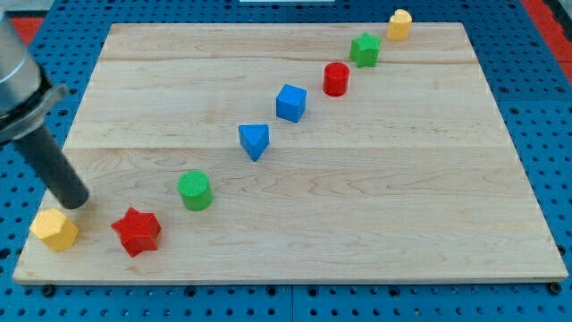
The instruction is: Move the arm to the bottom right of the board
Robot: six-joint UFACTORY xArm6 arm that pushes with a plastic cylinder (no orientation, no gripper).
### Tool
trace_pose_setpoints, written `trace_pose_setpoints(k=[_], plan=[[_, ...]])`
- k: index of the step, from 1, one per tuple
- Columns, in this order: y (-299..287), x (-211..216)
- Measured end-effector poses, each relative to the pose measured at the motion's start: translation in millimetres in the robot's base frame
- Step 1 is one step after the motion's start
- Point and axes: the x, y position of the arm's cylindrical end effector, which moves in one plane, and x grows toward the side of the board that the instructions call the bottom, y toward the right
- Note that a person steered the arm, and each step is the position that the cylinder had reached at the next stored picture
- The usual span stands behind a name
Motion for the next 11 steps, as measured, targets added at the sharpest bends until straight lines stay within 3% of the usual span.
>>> trace_pose_setpoints(k=[3, 7, 8, 11], plan=[[-26, 62], [-34, 86], [-14, 86], [152, 86]])
